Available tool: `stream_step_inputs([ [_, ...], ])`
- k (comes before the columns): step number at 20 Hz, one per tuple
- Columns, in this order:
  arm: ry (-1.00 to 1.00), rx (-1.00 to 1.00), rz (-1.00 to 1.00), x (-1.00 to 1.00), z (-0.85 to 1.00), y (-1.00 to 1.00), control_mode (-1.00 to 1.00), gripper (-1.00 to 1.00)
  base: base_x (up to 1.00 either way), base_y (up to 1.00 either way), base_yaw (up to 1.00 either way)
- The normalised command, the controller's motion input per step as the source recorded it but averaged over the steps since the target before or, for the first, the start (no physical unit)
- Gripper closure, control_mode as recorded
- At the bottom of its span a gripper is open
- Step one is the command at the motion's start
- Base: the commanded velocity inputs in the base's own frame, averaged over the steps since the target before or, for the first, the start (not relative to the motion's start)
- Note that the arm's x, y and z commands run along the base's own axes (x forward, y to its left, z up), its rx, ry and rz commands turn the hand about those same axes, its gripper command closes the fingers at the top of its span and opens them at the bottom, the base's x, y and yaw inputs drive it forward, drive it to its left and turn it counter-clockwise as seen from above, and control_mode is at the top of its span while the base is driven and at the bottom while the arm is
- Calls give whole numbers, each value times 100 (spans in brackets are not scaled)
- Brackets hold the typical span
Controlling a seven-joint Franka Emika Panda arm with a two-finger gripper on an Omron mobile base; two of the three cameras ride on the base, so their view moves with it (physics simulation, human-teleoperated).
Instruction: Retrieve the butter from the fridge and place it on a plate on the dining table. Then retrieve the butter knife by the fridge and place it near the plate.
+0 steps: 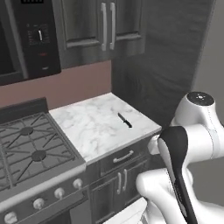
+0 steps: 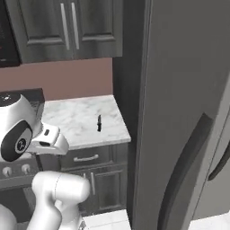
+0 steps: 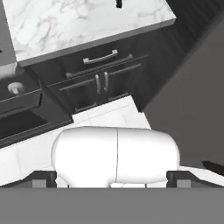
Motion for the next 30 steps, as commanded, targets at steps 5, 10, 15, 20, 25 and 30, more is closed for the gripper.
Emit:
stream_step_inputs([
  [5, 0, 0, 0, 0, 0, 0, 100, -100, 36, -42, 11],
  [10, 0, 0, 0, 0, 0, 0, 100, -100, 47, 4, -10],
  [15, 0, 0, 0, 0, 0, 0, 100, -100, 60, 6, -4],
  [20, 0, 0, 0, 0, 0, 0, 100, -100, 46, 0, 0],
  [25, 0, 0, 0, 0, 0, 0, 100, -100, 43, -5, 1],
  [30, 0, 0, 0, 0, 0, 0, 100, -100, 34, -4, 2],
])
